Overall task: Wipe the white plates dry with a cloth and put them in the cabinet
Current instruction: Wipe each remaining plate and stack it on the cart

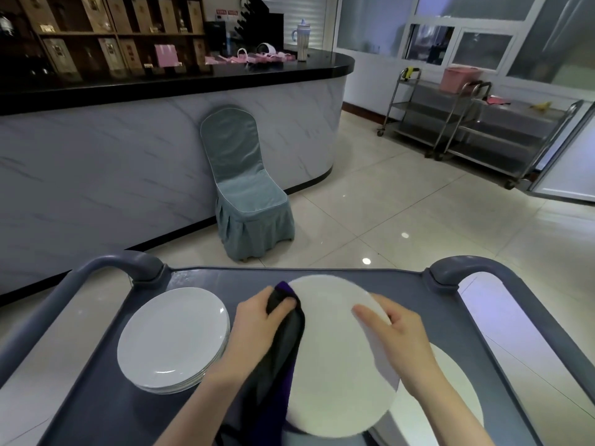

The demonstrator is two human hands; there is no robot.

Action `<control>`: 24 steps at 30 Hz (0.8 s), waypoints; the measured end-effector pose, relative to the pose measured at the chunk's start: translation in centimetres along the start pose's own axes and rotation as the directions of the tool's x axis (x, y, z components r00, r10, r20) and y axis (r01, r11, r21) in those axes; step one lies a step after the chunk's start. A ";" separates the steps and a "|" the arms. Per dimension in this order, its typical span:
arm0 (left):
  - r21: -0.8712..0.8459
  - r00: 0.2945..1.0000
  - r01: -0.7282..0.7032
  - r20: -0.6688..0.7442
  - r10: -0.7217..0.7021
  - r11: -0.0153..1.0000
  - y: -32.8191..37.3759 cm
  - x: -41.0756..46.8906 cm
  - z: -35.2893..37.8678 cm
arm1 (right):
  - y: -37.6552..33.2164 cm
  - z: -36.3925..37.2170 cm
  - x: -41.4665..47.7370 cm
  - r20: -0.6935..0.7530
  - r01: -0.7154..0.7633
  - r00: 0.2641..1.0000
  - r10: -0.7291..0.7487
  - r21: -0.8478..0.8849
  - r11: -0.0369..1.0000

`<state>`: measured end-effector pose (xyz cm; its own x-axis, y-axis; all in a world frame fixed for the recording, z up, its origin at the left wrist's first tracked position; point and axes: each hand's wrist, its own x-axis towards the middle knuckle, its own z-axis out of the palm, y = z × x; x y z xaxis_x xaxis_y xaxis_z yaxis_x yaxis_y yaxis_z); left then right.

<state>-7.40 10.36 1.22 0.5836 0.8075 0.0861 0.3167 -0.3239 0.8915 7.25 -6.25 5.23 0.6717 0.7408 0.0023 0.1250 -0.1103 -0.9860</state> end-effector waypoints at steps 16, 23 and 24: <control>-0.183 0.977 0.210 0.002 -0.213 0.960 -1.6 -1.0 1.1 | 4.9 1.2 -0.2 -0.230 -0.130 0.950 0.213 0.328 0.936; 0.106 0.992 -0.016 0.125 0.002 0.994 -1.2 1.0 -0.3 | 2.3 0.5 0.6 0.042 -0.082 0.996 0.079 0.088 0.993; 0.117 0.989 -0.022 0.145 0.004 0.993 -1.1 1.2 -0.4 | 1.8 0.5 0.7 0.066 -0.075 0.995 0.070 0.064 0.995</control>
<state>-7.34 11.91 0.57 0.6872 0.7260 0.0247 0.3891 -0.3966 0.8314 7.62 -5.61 3.36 0.6293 0.7733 -0.0781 0.0275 -0.1225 -0.9921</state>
